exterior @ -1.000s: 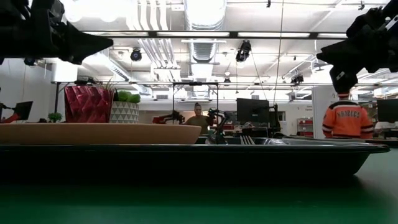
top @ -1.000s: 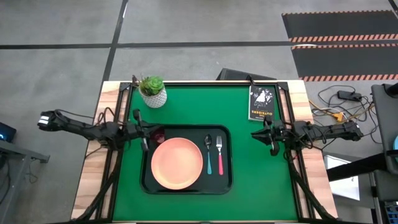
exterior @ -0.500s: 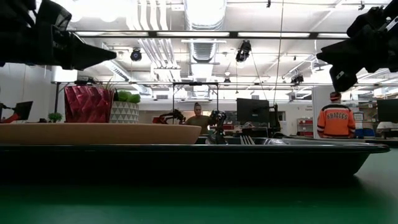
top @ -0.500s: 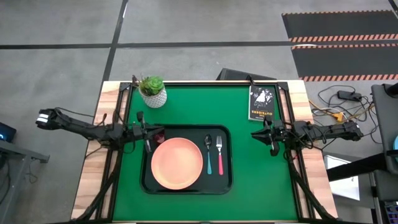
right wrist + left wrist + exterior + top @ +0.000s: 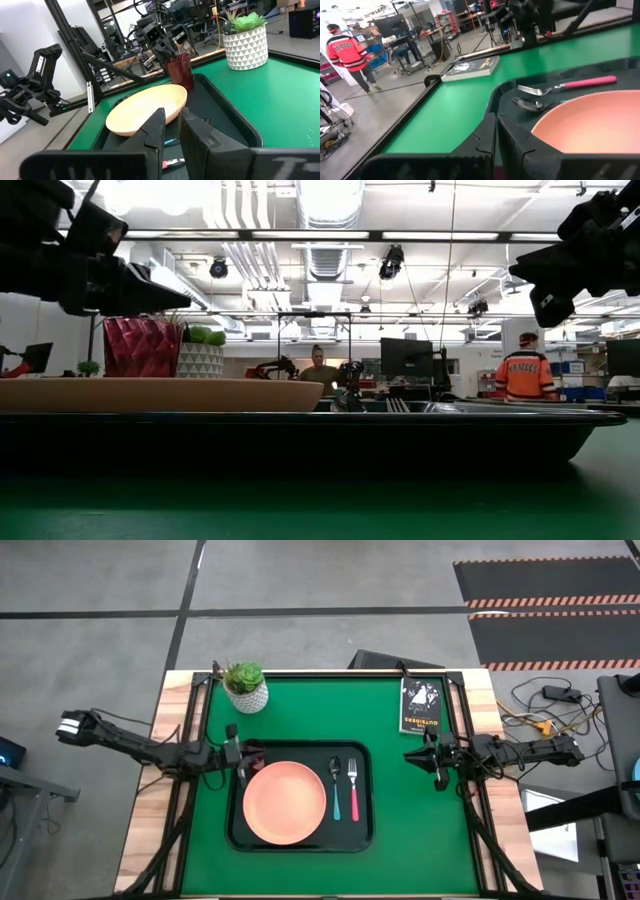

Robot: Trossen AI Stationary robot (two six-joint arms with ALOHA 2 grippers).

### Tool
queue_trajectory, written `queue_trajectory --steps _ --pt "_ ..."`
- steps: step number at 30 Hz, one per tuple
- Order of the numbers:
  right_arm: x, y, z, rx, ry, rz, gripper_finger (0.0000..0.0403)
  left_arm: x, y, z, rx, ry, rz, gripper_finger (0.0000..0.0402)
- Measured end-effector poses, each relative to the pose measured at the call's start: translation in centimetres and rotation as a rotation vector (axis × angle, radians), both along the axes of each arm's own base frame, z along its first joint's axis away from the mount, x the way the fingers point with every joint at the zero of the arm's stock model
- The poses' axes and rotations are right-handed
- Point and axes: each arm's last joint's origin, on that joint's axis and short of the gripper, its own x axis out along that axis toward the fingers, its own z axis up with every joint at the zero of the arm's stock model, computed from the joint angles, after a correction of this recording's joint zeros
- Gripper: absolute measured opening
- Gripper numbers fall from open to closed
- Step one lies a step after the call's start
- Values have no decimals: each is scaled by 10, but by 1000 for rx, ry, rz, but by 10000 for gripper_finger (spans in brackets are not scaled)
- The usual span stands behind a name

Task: Pick and place plate/cup/fork/spoon on tray
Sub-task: Return to Home Position

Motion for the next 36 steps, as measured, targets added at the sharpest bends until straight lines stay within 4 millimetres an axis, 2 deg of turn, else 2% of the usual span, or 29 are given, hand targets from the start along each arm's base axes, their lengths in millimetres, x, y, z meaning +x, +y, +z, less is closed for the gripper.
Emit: queue_trajectory --steps 14,36 --pt "0 0 0 1 0 0 43 4 -1 -11 17 95 -1 0" --pt "0 0 0 0 -2 -2 43 5 -1 -13 20 105 1 0"
